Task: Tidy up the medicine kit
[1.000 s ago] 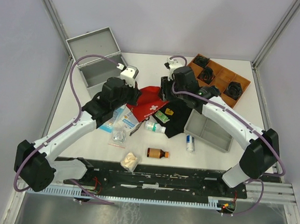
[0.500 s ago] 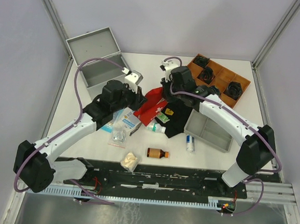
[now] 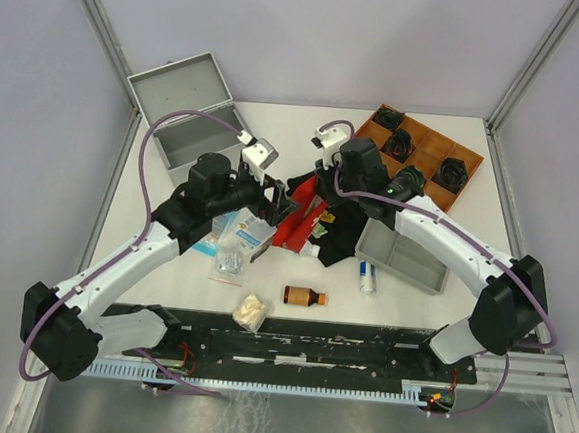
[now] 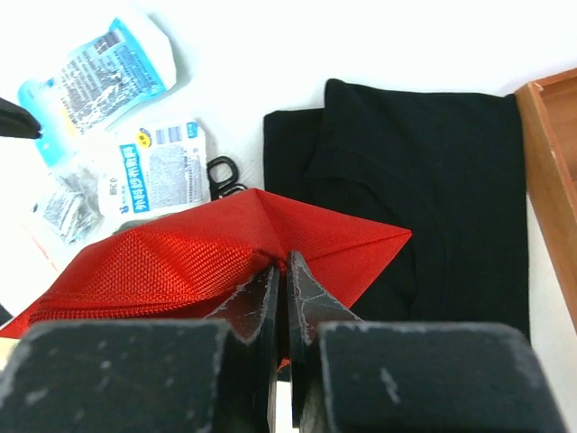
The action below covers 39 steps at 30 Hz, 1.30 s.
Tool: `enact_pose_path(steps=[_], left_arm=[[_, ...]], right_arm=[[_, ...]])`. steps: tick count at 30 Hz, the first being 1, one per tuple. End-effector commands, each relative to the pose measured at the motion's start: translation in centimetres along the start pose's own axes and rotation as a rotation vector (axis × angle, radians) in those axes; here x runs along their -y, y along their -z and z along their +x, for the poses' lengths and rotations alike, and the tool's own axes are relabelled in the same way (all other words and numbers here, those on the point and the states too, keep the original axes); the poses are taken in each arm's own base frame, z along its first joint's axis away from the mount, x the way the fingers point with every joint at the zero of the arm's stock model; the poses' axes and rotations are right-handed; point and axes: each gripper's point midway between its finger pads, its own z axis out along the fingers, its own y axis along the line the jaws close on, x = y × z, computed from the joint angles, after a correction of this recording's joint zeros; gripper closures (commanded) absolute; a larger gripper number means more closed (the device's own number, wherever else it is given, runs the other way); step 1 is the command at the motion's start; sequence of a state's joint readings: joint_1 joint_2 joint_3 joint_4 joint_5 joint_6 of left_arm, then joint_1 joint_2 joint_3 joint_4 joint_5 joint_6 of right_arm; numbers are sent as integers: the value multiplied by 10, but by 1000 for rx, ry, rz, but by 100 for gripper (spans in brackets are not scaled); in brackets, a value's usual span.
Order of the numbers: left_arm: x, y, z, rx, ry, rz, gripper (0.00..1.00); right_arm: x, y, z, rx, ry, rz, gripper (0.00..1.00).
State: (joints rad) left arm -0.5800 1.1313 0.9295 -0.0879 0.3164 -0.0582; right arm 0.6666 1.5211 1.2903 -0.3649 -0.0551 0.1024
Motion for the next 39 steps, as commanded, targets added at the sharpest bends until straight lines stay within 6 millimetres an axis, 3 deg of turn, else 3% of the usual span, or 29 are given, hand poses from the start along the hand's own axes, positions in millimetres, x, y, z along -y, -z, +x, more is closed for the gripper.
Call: enact_pose_path(steps=[1,7,12,22,23,29,37,39], left_arm=[[16,2,-19,38,-3,86,10],[24,-2,-4,-3,91,166,29],[20,-4,6,-26,123,164,32],[15,-10,23,-47,138,152,47],[15,-12,23,-46,143,152,47],[14,-14,20,-38,160,149,24],[13,4,16,5,126,158,1],[13,6,17,4,122,161,0]], right_arm=[[-16,15,-30,121,28,-92,100],[-31,25,-34,159,44,-190,99],[-32,32,-38,182,48,-204,99],[-40,36,-42,193,29,-246,99],[-42,37,-42,192,26,-257,99],[-42,36,-39,183,30,-265,99],[-31,33,-36,172,30,-251,99],[-30,34,-36,172,28,-256,99]])
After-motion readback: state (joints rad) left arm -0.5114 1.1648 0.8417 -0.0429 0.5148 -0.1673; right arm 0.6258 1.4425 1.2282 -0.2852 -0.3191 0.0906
